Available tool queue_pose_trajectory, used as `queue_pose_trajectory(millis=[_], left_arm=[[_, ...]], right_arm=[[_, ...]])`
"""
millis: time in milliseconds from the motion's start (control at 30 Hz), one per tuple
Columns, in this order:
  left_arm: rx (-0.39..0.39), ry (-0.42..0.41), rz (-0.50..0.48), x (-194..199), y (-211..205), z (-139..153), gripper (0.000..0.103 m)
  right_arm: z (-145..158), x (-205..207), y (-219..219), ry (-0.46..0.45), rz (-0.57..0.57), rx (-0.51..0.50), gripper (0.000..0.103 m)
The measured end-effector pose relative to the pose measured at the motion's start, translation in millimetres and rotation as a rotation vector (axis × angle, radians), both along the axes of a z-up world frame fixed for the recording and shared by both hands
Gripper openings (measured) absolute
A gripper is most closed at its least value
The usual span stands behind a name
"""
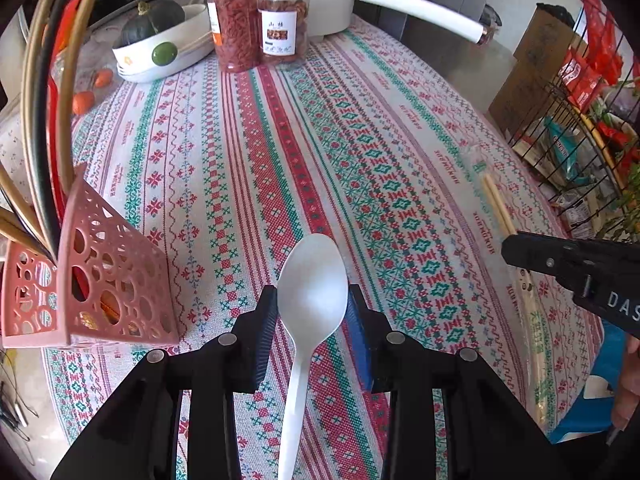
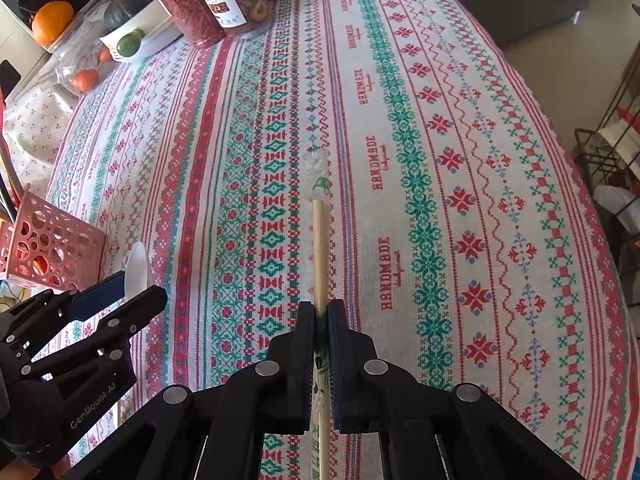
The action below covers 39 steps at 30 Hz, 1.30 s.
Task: Organize utensils
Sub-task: 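Grasp the white plastic spoon with the left tool and lift it, then lower the white spoon into the basket with the left tool while the right tool carries the wrapped chopstick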
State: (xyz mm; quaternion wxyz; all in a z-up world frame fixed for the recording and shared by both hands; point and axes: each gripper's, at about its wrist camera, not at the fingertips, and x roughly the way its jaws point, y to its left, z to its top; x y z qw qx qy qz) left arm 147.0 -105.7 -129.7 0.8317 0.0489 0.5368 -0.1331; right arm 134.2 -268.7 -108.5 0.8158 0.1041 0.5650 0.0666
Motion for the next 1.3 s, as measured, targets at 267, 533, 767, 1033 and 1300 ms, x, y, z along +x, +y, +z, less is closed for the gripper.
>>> queue_pose_trajectory(millis=[267, 533, 767, 1033, 1300], left_arm=[[-0.118, -0.206, -0.029, -34, 14, 69, 0.036], [-0.256, -0.509, 0.04, -61, 69, 147, 0.036], [-0.327, -0.732, 0.207, -46, 131, 157, 0.037], [-0.318, -0.824, 0.264, -25, 143, 140, 0.037], [-0.273, -0.752, 0.311, -8, 151, 104, 0.037]], right_arm=[[40, -14, 7, -0.148, -0.008, 0.047, 0.004], [80, -31, 26, -0.288, 0.006, 0.066, 0.004], [85, -33, 44, -0.329, 0.028, 0.04, 0.004], [82, -32, 47, -0.337, 0.011, 0.027, 0.004], [89, -32, 52, -0.4, -0.016, -0.005, 0.004]])
